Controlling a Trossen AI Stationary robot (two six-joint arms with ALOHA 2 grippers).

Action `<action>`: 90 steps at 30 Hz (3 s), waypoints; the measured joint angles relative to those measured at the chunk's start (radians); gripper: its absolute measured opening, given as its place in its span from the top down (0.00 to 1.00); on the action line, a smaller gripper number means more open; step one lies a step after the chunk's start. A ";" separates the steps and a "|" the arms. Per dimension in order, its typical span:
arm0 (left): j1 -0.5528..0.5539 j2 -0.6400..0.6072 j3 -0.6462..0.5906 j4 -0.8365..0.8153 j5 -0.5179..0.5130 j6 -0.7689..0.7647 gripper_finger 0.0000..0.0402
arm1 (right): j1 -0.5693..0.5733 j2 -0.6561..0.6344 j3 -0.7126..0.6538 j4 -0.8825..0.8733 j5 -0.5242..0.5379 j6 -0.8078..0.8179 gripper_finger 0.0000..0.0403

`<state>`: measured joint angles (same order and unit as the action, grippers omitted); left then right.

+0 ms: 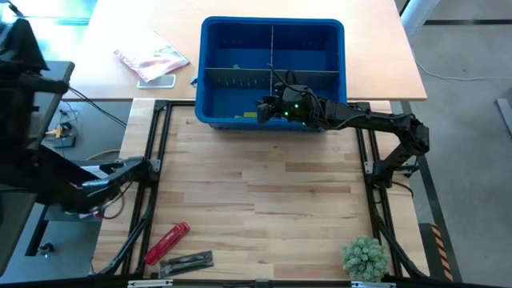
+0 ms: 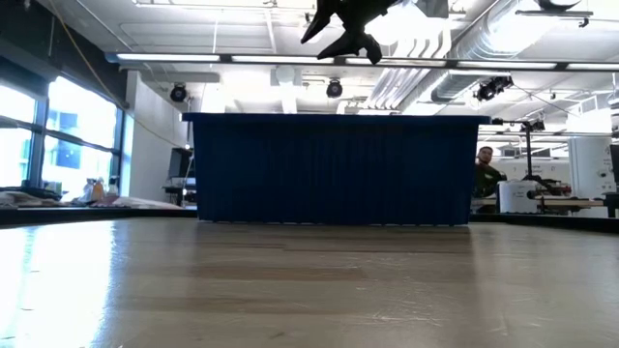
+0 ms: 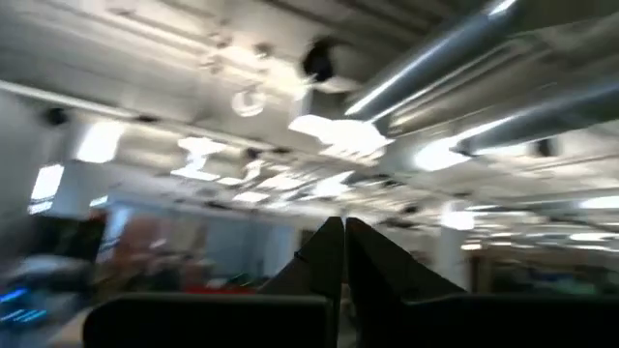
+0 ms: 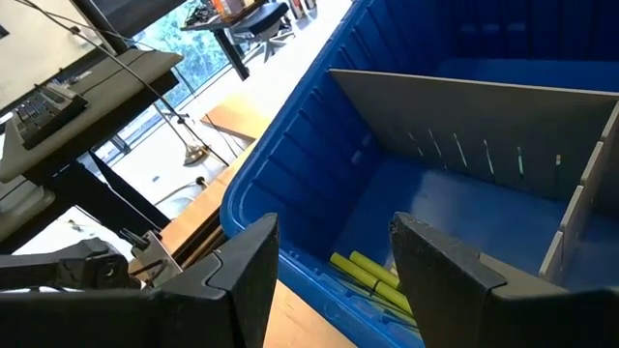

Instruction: Sort blocks

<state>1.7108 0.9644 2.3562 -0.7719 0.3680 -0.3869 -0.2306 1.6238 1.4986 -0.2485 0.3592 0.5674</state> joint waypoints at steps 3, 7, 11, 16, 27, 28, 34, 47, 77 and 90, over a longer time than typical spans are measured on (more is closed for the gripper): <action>-0.137 0.015 0.000 0.003 -0.003 0.023 1.00 | 0.000 0.000 0.000 -0.001 0.000 0.000 0.54; -0.243 0.028 -0.003 -0.174 -0.118 0.052 1.00 | 0.000 0.000 0.000 -0.002 0.000 0.000 0.54; -0.351 0.043 -0.082 -0.298 -0.150 0.067 1.00 | 0.000 0.000 0.000 -0.002 0.000 0.000 0.54; -0.542 0.042 -0.262 -0.178 -0.228 0.107 1.00 | 0.000 0.000 0.000 -0.002 0.000 0.000 0.54; -0.796 0.076 -0.685 0.308 -0.252 0.141 1.00 | 0.000 0.000 0.000 -0.003 0.000 0.000 0.54; -0.800 0.081 -0.714 0.330 -0.261 0.138 1.00 | 0.000 0.000 0.000 -0.003 0.000 0.000 0.54; -0.816 0.120 -0.848 0.361 -0.327 0.080 1.00 | 0.000 0.000 0.000 -0.003 0.000 0.000 0.54; -0.811 0.203 -0.992 0.358 -0.534 -0.034 1.00 | 0.000 0.000 0.000 -0.003 0.000 0.000 0.54; -0.642 0.511 -0.911 0.225 -0.645 0.074 0.83 | 0.000 0.000 0.000 0.018 0.008 0.018 0.54; -0.440 0.606 -0.901 0.431 -0.638 -0.205 0.59 | 0.000 0.000 0.000 0.042 0.006 0.083 0.54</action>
<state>1.2707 1.5704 1.4551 -0.3405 -0.2701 -0.5916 -0.2310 1.6238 1.4985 -0.2062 0.3649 0.6506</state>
